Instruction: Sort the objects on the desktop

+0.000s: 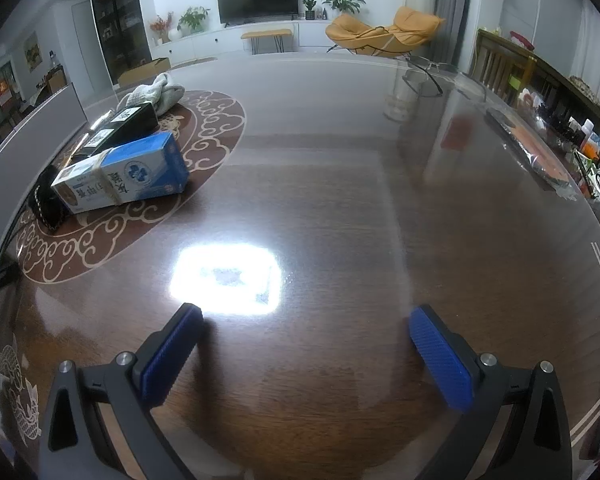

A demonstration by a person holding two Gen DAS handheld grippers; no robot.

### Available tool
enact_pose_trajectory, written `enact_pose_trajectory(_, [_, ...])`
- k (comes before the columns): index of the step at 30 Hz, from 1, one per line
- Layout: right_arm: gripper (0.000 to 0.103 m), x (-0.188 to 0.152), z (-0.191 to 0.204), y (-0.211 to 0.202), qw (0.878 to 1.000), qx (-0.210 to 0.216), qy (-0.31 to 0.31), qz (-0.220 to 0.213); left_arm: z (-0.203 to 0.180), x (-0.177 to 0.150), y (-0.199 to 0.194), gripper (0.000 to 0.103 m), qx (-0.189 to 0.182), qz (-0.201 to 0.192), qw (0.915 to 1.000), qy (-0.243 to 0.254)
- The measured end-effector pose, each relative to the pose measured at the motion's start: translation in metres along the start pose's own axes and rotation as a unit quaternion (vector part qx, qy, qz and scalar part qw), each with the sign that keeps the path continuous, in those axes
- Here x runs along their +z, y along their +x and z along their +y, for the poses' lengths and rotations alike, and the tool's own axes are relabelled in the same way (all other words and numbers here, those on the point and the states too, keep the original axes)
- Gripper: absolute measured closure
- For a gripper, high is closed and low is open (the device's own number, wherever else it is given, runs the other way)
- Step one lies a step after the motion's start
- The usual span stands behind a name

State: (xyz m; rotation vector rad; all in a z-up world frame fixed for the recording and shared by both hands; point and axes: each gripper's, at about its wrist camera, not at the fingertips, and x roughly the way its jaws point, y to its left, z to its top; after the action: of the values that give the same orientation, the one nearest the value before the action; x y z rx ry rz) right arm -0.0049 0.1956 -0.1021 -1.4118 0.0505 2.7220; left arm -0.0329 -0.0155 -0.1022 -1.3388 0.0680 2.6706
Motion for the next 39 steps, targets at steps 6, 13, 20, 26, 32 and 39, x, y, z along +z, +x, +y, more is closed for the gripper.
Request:
enact_pose_trajectory(6, [0.0, -0.001, 0.001, 0.001, 1.0, -0.004, -0.001, 0.001, -0.002, -0.006, -0.003, 0.086, -0.005, -0.009, 0.9999, 0.012])
enact_pose_trajectory(13, [0.0, -0.001, 0.001, 0.001, 1.0, -0.004, -0.001, 0.001, -0.002, -0.013, -0.006, 0.086, -0.006, -0.019, 0.9997, 0.016])
enact_pose_trajectory(20, [0.0, -0.001, 0.0, 0.001, 1.0, -0.004, -0.001, 0.001, -0.001, -0.015, -0.007, 0.086, -0.005, -0.025, 0.9995, 0.017])
enact_pose_trajectory(26, [0.0, -0.001, 0.0, 0.001, 1.0, -0.005, 0.0, 0.001, -0.002, -0.016, -0.007, 0.086, -0.003, -0.026, 0.9995, 0.019])
enact_pose_trajectory(32, [0.0, -0.001, 0.0, 0.001, 1.0, -0.005, 0.0, 0.001, -0.002, -0.017, -0.008, 0.086, -0.003, -0.028, 0.9994, 0.02])
enact_pose_trajectory(39, [0.0, -0.001, 0.0, 0.001, 1.0, -0.005, 0.0, 0.001, -0.002, -0.018, -0.008, 0.086, -0.004, -0.031, 0.9993, 0.02])
